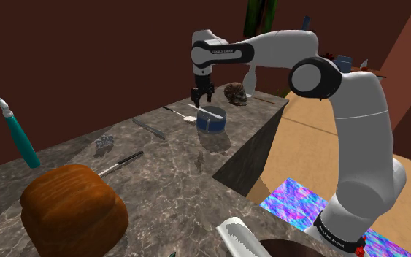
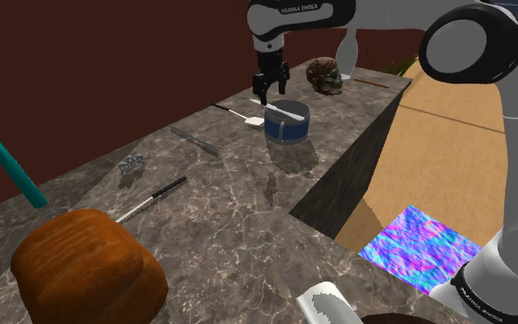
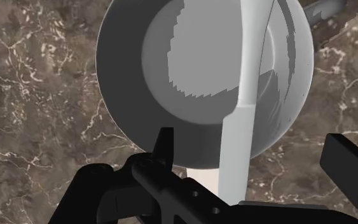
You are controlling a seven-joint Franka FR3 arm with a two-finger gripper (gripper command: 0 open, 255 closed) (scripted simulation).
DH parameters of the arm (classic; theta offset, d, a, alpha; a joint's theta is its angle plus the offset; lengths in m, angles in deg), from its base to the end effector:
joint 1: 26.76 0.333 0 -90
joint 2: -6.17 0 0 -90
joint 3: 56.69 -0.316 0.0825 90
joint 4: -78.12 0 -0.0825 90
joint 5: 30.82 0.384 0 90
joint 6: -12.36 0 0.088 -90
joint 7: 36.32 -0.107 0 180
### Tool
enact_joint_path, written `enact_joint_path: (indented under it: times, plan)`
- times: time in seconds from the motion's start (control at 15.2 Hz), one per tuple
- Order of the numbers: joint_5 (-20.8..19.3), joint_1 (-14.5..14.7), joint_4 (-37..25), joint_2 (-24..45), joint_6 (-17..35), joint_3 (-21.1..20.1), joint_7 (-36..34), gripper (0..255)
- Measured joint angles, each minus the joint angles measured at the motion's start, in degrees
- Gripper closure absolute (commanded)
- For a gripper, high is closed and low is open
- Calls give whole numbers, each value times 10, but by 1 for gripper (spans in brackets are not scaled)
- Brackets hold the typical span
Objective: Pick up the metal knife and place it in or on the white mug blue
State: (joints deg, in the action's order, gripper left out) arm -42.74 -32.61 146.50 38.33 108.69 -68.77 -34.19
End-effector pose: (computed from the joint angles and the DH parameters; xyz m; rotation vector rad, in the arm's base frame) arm 0.7102 0.0204 0.4604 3.0364 0.2240 -0.0906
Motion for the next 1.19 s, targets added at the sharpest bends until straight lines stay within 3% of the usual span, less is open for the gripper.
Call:
enact_joint_path:
  times: [0.26,0.66,0.73,1.19]
  plan:
    - [-1,-4,33,-2,32,1,-2,0]
    - [-1,-5,41,-3,39,1,-3,0]
    - [-1,-5,41,-3,39,1,-3,255]
    - [1,-4,46,-10,43,-2,-3,255]
